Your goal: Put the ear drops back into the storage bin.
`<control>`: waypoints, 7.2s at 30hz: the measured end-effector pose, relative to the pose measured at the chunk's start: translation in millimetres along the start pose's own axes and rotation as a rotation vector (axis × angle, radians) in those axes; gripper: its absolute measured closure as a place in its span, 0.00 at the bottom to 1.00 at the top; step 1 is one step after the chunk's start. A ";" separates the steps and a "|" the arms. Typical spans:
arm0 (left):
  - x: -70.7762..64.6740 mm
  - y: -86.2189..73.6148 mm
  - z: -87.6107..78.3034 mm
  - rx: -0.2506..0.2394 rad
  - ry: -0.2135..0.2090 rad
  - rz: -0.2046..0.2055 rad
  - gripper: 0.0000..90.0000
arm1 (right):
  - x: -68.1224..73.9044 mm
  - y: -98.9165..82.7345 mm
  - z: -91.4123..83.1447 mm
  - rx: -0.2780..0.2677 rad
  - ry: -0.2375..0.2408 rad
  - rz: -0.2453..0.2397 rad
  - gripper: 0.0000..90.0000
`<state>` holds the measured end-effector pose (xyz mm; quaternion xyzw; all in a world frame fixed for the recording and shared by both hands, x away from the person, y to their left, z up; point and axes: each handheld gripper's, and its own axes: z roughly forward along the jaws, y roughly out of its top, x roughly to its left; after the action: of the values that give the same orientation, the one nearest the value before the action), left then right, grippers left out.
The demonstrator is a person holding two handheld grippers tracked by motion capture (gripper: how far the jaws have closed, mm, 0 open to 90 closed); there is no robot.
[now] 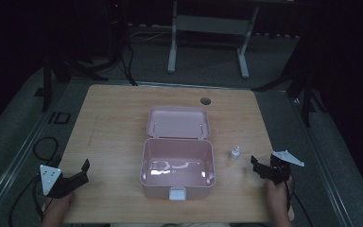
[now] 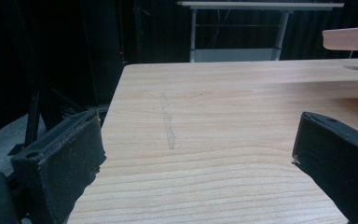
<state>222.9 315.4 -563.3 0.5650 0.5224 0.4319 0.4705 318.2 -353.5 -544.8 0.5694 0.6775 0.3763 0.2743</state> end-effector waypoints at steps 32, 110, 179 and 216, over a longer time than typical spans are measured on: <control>0.1 0.0 -0.2 0.000 -0.002 0.001 0.02 | 16.6 37.6 -17.5 0.722 0.187 -0.224 0.12; 1.2 0.1 0.5 0.002 -0.010 -0.003 0.02 | 93.9 112.8 80.7 1.036 0.261 -0.512 0.26; 0.9 0.2 0.6 0.005 -0.005 -0.004 0.02 | 145.0 93.0 -0.1 0.924 0.574 -1.357 0.66; 0.8 0.3 0.8 0.005 -0.002 -0.006 0.02 | 184.5 176.0 -68.3 0.876 0.470 -1.327 0.66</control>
<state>223.8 316.0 -563.1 0.5651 0.5249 0.4285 0.4707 325.8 -174.5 -350.9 0.0129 0.9976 -0.0523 0.0441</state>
